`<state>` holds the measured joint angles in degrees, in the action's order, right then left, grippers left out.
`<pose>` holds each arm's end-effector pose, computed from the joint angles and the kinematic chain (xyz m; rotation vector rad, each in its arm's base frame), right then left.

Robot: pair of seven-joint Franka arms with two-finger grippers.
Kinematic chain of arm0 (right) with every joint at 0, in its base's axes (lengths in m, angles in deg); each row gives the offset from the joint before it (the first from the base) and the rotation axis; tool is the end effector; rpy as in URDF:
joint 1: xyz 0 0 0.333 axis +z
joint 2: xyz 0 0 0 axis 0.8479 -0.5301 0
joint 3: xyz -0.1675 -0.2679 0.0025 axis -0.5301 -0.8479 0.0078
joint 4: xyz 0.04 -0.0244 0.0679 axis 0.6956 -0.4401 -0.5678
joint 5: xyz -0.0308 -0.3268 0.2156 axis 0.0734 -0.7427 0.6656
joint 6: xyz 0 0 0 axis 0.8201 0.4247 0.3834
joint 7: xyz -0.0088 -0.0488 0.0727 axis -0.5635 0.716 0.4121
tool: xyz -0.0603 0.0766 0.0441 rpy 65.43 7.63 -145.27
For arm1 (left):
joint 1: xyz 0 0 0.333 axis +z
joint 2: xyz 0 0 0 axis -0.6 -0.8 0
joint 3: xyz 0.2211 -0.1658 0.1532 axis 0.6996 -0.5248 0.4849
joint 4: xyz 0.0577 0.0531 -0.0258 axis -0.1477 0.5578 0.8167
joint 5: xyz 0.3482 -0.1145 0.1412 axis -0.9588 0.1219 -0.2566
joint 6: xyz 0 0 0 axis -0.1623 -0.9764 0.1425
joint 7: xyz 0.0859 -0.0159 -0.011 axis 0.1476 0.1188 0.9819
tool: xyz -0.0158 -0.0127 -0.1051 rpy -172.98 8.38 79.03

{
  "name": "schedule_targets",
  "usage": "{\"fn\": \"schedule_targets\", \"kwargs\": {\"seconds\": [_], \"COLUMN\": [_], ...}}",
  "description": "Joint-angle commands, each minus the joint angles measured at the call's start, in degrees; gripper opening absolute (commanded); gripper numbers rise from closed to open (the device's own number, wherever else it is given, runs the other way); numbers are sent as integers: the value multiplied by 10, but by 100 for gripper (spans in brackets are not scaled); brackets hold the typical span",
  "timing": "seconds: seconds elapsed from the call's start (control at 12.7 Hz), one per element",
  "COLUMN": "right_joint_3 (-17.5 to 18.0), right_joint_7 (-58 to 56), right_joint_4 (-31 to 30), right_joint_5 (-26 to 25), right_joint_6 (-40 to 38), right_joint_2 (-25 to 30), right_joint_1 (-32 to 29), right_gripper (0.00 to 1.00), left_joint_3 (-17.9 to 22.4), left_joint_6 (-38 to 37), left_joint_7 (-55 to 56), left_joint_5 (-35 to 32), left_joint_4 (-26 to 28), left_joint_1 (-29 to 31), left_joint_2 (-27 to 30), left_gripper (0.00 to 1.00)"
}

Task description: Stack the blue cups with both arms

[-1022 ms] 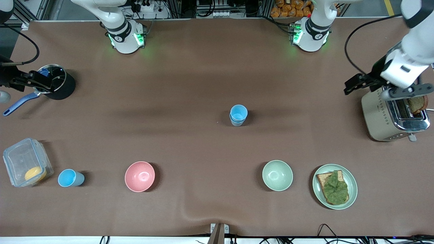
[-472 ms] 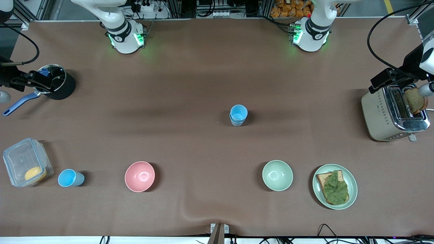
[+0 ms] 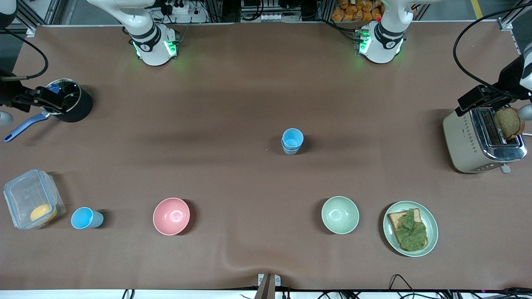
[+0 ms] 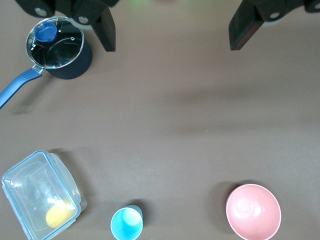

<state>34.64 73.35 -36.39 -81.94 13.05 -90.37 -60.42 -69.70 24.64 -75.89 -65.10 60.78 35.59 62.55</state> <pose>0.5497 -0.0258 0.6120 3.1140 -0.0625 -0.1357 0.5500 -0.0205 0.6303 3.1043 0.2898 0.0605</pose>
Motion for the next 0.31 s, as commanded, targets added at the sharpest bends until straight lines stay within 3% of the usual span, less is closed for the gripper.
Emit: {"fn": "schedule_targets", "kwargs": {"seconds": [0.0,0.24], "right_joint_3": [12,12], "right_joint_7": [-5,-5], "right_joint_4": [3,3], "right_joint_5": [-11,-11], "right_joint_6": [-2,-3], "right_joint_2": [-1,-1], "right_joint_1": [-14,-14], "right_gripper": [100,100], "left_joint_3": [-3,-3], "left_joint_6": [-14,-14], "left_joint_7": [3,8], "left_joint_5": [-5,-5], "left_joint_4": [-16,-16], "left_joint_1": [7,7], "left_joint_2": [-3,-4], "left_gripper": [100,100]}}
